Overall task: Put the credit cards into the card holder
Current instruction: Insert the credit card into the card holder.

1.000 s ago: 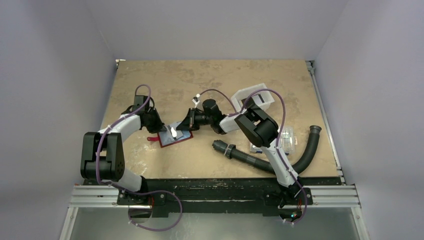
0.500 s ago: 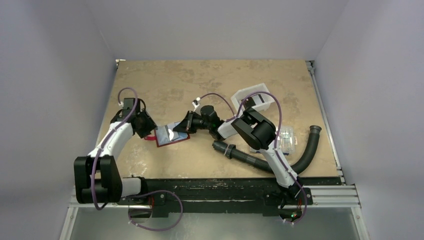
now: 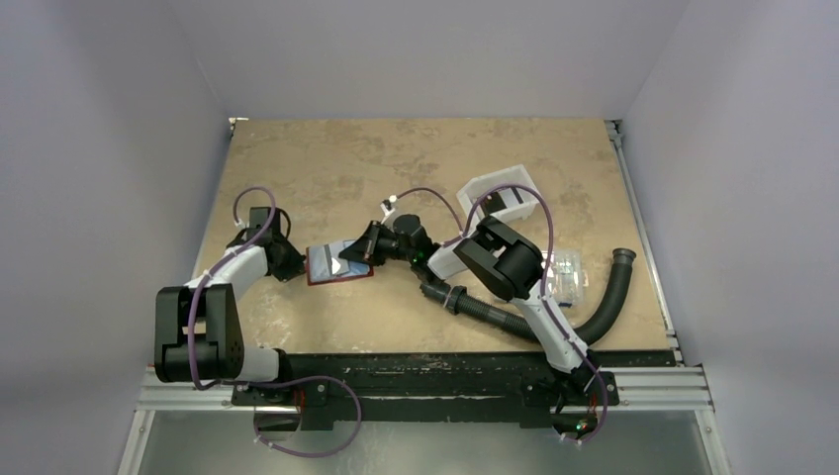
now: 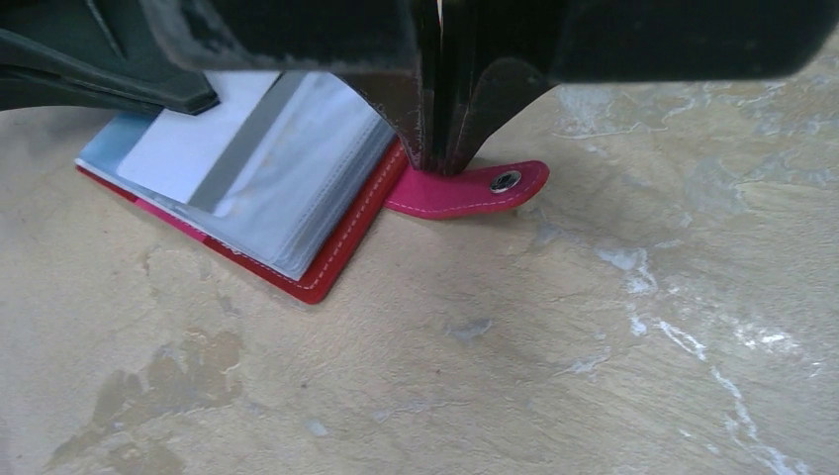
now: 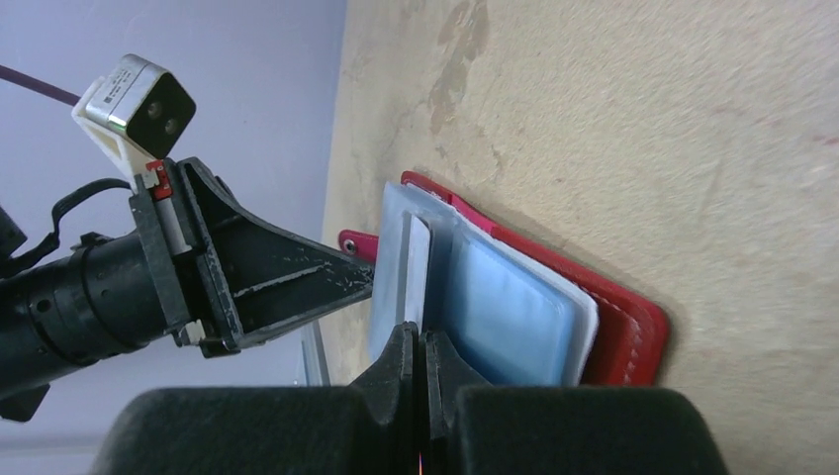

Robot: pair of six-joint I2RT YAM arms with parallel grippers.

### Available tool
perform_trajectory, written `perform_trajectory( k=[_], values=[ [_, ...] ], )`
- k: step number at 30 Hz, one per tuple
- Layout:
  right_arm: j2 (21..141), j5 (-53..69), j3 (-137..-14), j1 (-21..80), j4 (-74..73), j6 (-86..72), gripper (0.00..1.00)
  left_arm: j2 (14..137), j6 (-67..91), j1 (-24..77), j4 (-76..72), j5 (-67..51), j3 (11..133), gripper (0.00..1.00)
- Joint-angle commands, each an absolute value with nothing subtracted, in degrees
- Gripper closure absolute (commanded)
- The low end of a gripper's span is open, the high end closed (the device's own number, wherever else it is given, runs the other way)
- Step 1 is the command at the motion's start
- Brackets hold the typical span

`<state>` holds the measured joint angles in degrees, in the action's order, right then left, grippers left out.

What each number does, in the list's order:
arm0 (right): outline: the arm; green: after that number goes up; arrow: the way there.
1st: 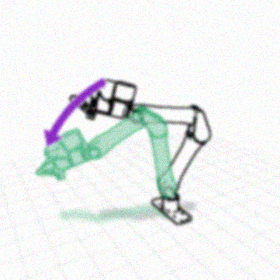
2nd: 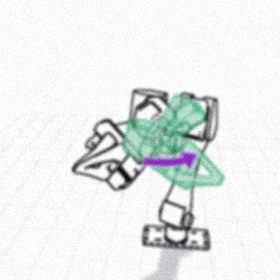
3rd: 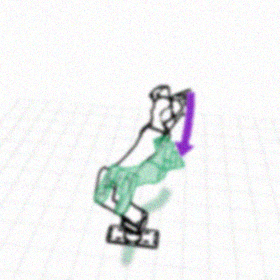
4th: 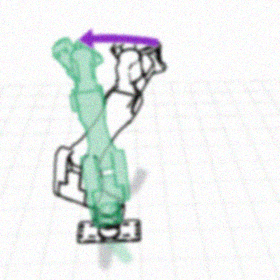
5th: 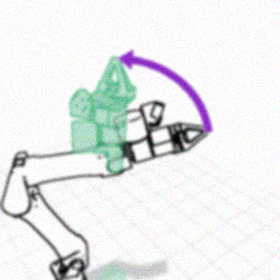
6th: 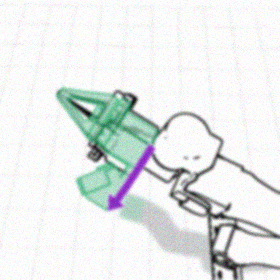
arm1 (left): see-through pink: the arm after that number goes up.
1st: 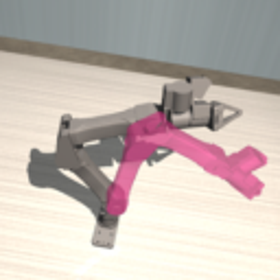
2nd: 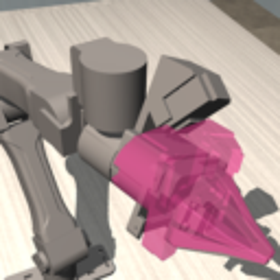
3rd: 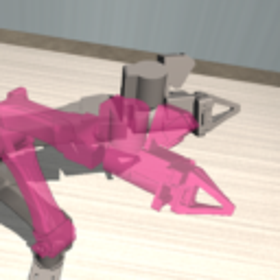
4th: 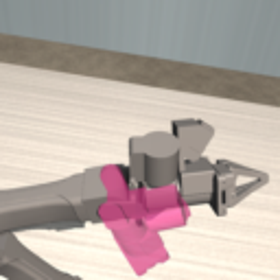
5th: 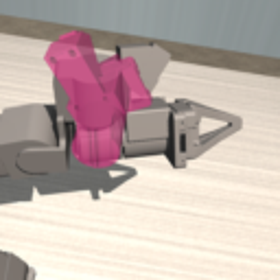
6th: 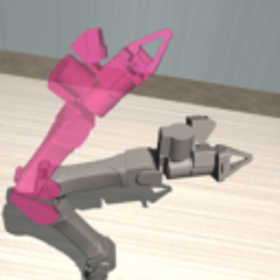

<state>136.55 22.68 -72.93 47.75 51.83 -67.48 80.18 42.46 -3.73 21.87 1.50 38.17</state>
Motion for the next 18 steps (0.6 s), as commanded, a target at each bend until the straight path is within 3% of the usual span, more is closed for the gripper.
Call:
perform_trajectory(
  k=[1,16,18],
  values=[
    [136.8,17.8,-74.8,52.4,50.8,-66.5,1.00,81.0,43.5,-3.2,18.8,-6.1,34.3,1.00],
    [138.2,11.6,-81.8,58.3,39.4,-61.1,1.00,77.7,42.9,-3.1,20.7,-16.0,34.5,1.00],
    [137.1,10.6,-82.1,57.9,34.0,-58.7,0.92,77.1,42.0,-3.8,23.2,-12.7,35.6,1.00]
  ],
)
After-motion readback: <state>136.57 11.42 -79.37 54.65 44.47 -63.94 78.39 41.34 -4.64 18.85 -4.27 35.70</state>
